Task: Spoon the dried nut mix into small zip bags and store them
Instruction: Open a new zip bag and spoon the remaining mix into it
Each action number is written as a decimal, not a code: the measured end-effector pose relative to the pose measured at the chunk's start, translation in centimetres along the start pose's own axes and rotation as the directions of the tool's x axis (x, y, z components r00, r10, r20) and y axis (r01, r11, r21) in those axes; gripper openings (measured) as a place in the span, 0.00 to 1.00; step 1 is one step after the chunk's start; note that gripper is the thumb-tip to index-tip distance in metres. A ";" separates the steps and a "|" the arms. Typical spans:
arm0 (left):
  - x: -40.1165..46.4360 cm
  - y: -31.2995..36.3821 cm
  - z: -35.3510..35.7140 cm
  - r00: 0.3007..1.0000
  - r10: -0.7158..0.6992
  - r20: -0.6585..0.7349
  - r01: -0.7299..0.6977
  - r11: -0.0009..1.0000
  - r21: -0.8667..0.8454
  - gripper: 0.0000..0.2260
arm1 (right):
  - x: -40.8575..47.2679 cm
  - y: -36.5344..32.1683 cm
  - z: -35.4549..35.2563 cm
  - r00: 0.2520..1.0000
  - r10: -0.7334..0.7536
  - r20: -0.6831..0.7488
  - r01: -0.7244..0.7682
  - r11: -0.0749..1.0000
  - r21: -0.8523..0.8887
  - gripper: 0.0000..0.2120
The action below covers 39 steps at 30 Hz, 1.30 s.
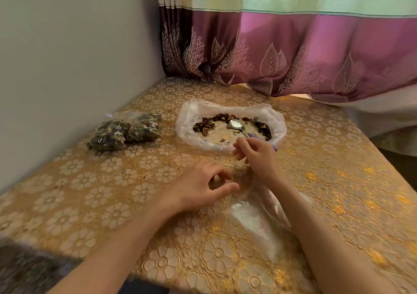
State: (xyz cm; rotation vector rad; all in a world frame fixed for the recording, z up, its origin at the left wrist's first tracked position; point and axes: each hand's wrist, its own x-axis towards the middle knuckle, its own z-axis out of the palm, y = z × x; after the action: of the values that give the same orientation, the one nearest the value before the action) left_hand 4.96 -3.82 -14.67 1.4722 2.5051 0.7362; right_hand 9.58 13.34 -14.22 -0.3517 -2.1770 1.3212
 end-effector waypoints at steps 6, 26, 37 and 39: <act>0.4 0.9 1.8 0.967 0.134 0.218 -0.171 0.972 0.159 0.27 | -0.2 1.2 -3.8 0.994 0.090 -0.060 -0.103 0.962 -0.251 0.14; 1.1 -1.7 -3.7 0.902 -0.287 -0.322 -0.047 0.675 -0.736 0.26 | 0.2 -1.9 -3.8 0.983 0.051 0.175 -0.141 0.822 0.551 0.06; 5.7 -7.2 -5.4 0.648 -0.525 -0.552 -0.008 0.720 -0.693 0.04 | 2.7 0.0 1.7 0.953 0.124 0.277 -0.247 0.848 0.468 0.06; 5.7 -7.8 -4.9 0.615 -0.542 -0.573 0.024 0.740 -0.673 0.06 | 3.0 0.4 2.4 0.962 0.103 0.254 -0.213 0.865 0.455 0.06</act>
State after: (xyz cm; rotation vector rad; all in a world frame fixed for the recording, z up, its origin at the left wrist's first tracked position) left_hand -5.83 -3.73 -13.46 0.4925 2.4301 2.1798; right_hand 5.76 13.23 -14.41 -0.1946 -1.9252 2.0189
